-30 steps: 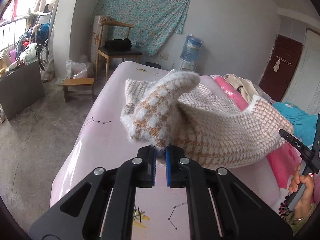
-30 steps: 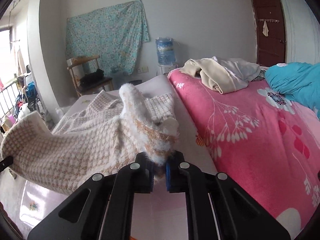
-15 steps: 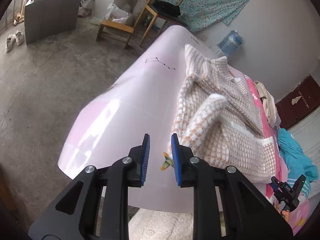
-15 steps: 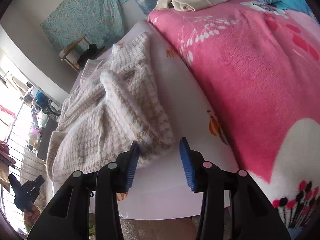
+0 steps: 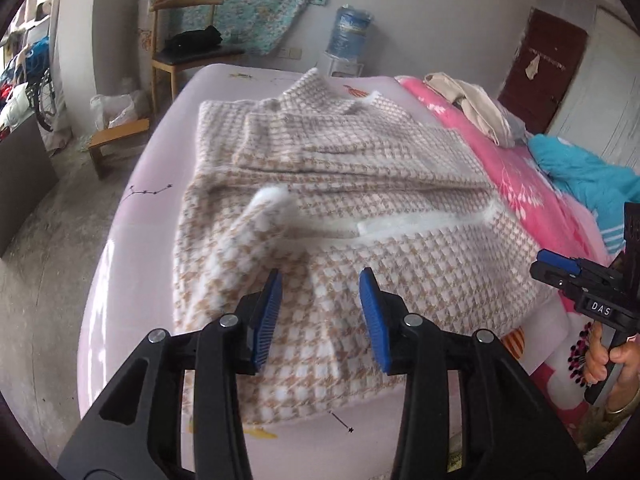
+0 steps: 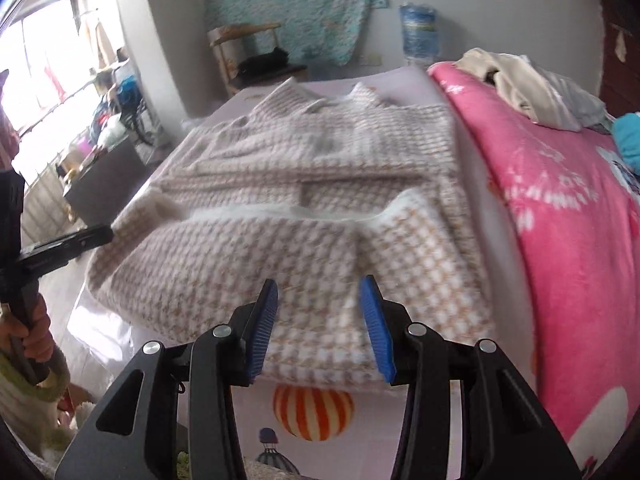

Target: Fold large clothes

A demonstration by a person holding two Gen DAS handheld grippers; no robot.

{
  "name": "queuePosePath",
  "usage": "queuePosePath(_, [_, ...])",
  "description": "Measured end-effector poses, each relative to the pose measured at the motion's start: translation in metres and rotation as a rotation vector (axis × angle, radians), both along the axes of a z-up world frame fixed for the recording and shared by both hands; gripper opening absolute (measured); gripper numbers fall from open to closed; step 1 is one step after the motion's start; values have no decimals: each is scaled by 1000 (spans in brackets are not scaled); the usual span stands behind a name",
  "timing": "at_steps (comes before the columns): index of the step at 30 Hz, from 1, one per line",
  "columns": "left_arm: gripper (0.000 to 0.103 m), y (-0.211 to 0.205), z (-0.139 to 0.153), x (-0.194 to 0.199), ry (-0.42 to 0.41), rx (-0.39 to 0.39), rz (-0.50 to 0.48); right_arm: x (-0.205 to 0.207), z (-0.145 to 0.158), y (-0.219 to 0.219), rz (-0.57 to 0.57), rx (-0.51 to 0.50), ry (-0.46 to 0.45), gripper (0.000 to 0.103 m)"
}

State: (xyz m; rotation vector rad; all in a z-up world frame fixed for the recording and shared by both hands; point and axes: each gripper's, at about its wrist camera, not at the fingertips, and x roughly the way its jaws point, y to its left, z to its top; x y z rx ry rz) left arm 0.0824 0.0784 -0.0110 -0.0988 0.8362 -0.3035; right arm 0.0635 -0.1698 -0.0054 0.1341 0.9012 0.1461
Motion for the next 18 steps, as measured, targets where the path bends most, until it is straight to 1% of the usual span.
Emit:
queuePosePath(1, [38,-2,-7,5,23,7,4,6,-8,2,11,5,34,43])
queuePosePath(2, [38,1,-15,9,51,22,33,8,-15,2,11,12,69,43])
queuePosePath(4, [37,19,-33,15,103,52,124,11,-30,-7,3,30,139,41])
queuePosePath(5, [35,34,-39,16,124,23,158,10,-34,-13,0,51,160,38])
queuePosePath(6, [26,48,-43,17,138,-39,179,9,-36,-18,-2,74,172,34])
queuePosePath(7, [20,60,-44,15,146,-91,195,8,-36,-22,-2,95,184,33])
queuePosePath(8, [19,70,-43,14,148,-119,212,8,-36,-26,-2,111,199,33])
queuePosePath(10, [19,81,-36,12,123,-140,240,10,-31,-32,-9,137,216,33])
queuePosePath(11, [21,84,-31,10,105,-146,256,12,-28,-35,-20,138,216,35])
queuePosePath(12, [30,85,-25,9,81,-136,279,15,-23,-37,-37,124,203,38])
queuePosePath(13, [36,84,-20,8,53,-134,287,18,-18,-39,-39,128,187,41])
queuePosePath(14, [36,81,-15,8,32,-152,270,23,-14,-40,-34,149,172,42])
queuePosePath(16, [37,70,-6,10,13,-208,196,32,-12,-41,-26,191,157,43])
queuePosePath(17, [38,60,-5,14,24,-236,138,38,-13,-40,-20,198,159,43])
queuePosePath(18, [38,47,-8,18,54,-252,78,42,-16,-39,-16,196,162,43])
